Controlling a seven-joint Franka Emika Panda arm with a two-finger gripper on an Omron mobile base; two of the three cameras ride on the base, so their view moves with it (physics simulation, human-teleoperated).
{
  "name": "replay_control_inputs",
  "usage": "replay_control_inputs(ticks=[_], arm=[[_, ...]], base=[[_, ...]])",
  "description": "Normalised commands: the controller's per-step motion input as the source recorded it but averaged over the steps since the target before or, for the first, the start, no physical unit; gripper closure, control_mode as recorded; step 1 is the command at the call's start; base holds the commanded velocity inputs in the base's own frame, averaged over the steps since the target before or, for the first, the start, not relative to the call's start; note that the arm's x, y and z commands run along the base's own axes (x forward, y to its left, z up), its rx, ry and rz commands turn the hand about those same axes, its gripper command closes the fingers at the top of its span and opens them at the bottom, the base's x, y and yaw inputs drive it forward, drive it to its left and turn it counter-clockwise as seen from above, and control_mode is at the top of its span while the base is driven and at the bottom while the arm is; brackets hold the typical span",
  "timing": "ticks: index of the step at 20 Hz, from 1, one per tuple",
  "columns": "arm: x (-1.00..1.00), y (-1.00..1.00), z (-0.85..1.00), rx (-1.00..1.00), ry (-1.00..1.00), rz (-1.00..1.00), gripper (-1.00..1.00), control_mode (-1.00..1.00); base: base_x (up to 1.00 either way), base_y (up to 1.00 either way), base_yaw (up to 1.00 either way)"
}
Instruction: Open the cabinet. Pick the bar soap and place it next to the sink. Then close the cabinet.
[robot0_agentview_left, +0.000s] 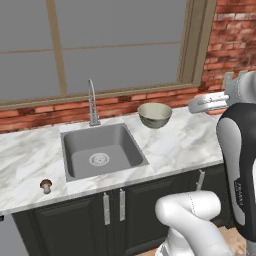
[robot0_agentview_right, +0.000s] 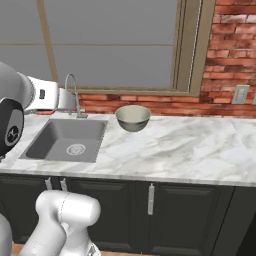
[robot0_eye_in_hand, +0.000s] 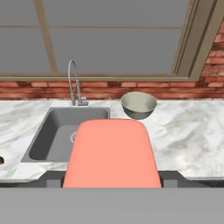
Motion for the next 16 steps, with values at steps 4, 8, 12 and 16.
replay_control_inputs(ticks=[4,8,12,16], arm=[[0.0,0.0,0.0,0.0,0.0,0.0,1.0,1.0],[0.0,0.0,0.0,0.0,0.0,0.0,1.0,1.0],[0.0,0.0,0.0,0.0,0.0,0.0,1.0,1.0],[0.0,0.0,0.0,0.0,0.0,0.0,1.0,1.0]], base=[[0.33,0.0,0.15],[0.31,-0.16,0.04],[0.29,-0.28,-0.01],[0.48,0.0,-0.21]])
